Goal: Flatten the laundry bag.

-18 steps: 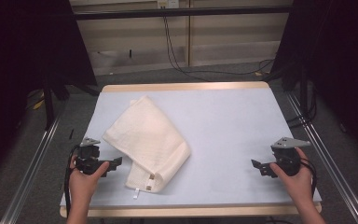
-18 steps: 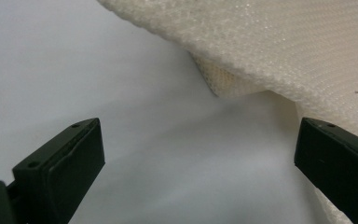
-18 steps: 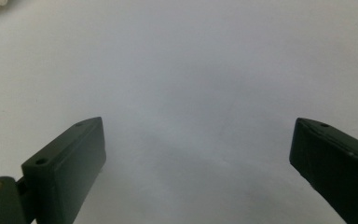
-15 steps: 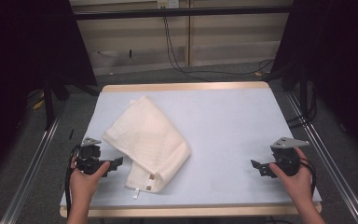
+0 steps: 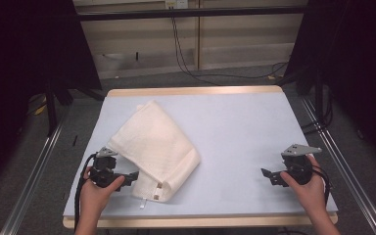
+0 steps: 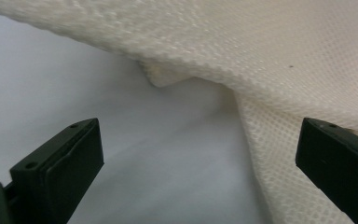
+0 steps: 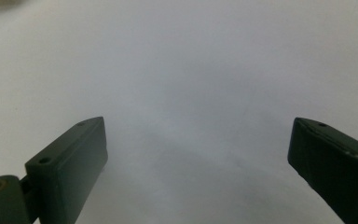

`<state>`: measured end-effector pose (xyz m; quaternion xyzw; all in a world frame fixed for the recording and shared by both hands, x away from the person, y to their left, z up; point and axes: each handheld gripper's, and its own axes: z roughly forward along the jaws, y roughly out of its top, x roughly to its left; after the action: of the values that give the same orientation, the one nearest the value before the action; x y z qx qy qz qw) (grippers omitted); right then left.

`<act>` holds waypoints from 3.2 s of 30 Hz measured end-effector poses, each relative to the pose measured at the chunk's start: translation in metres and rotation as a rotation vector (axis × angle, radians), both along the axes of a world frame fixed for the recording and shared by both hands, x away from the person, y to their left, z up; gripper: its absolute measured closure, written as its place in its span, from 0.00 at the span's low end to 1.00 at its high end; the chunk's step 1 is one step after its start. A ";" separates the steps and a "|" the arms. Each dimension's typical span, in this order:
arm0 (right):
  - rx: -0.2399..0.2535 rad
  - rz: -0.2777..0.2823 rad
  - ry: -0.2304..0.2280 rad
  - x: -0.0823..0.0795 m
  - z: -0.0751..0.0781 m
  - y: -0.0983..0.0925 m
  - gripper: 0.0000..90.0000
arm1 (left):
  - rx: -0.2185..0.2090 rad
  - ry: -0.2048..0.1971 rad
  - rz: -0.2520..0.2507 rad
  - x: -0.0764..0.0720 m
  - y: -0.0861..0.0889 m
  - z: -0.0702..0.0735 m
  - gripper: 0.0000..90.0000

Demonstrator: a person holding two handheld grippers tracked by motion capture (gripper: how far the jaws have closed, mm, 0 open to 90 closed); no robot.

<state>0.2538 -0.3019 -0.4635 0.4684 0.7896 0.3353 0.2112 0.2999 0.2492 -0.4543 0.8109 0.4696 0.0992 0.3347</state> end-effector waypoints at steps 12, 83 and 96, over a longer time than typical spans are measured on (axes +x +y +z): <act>-0.021 0.019 -0.005 0.005 -0.001 0.007 0.04 | 0.012 0.049 -0.073 -0.006 -0.015 -0.009 0.07; -0.040 0.091 0.025 0.001 -0.006 0.022 0.05 | -0.187 0.135 -0.133 0.019 -0.069 0.050 0.99; -0.029 0.115 0.012 0.002 -0.007 0.024 0.04 | -0.202 0.092 -0.132 0.030 -0.084 0.066 0.99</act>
<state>0.2554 -0.2779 -0.4702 0.4211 0.8213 0.3328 0.1935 0.3300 0.1648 -0.3878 0.8059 0.4379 -0.0081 0.3984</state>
